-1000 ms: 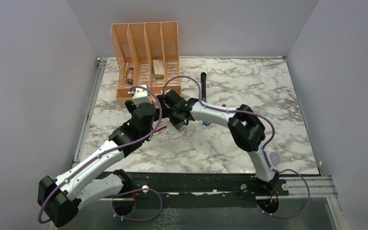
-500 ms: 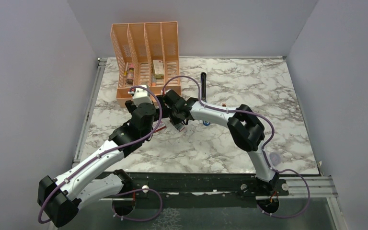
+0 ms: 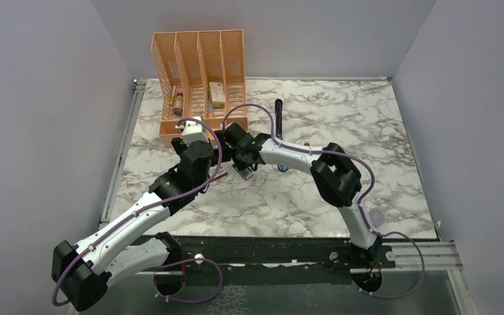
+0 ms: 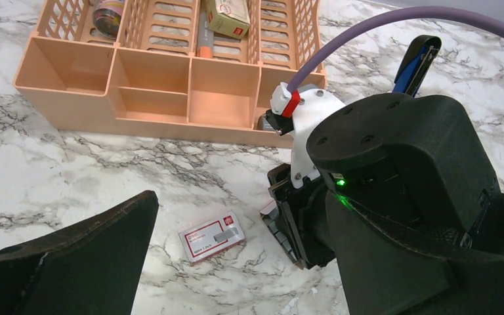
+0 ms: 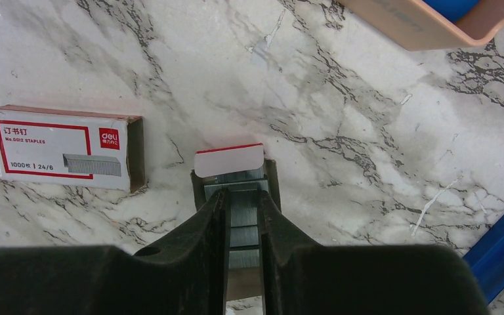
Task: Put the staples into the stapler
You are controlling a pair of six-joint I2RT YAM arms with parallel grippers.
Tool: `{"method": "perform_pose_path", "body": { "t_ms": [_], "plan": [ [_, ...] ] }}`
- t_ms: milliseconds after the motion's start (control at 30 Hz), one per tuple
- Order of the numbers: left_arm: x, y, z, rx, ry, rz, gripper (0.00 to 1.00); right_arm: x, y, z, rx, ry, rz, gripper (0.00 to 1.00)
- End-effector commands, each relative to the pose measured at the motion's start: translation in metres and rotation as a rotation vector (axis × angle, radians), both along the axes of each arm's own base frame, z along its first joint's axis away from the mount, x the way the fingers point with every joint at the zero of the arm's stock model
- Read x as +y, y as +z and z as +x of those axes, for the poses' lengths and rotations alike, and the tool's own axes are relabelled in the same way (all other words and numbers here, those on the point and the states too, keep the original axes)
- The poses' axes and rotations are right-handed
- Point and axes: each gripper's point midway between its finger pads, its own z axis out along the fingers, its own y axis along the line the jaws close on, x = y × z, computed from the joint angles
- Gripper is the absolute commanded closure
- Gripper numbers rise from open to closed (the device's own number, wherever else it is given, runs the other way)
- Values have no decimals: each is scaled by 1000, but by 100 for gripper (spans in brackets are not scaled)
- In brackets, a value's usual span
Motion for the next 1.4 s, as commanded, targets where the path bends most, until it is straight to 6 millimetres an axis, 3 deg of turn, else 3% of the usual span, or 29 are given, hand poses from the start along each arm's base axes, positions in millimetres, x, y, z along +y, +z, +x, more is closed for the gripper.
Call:
{"method": "perform_pose_path", "body": {
  "t_ms": [0, 300, 533, 767, 1100, 1200, 1367],
  "plan": [
    [2, 4, 3, -20, 17, -15, 1, -1, 4, 1, -19, -12, -15, 77],
    [2, 4, 3, -20, 19, -15, 1, -4, 31, 3, -63, -23, 24, 77],
    [2, 3, 3, -18, 18, -14, 1, -10, 38, -5, -52, -26, 26, 77],
    [2, 4, 2, -20, 15, -17, 1, -39, 46, -24, -40, -53, 5, 77],
    [-1, 4, 3, -19, 5, -23, 1, -112, 22, -84, 66, -19, -118, 77],
    [-2, 4, 3, -21, 4, -23, 1, -122, 14, -93, 92, -22, -144, 77],
    [-3, 5, 4, -19, 0, -22, 1, -123, 5, -96, 114, -23, -148, 77]
  ]
}}
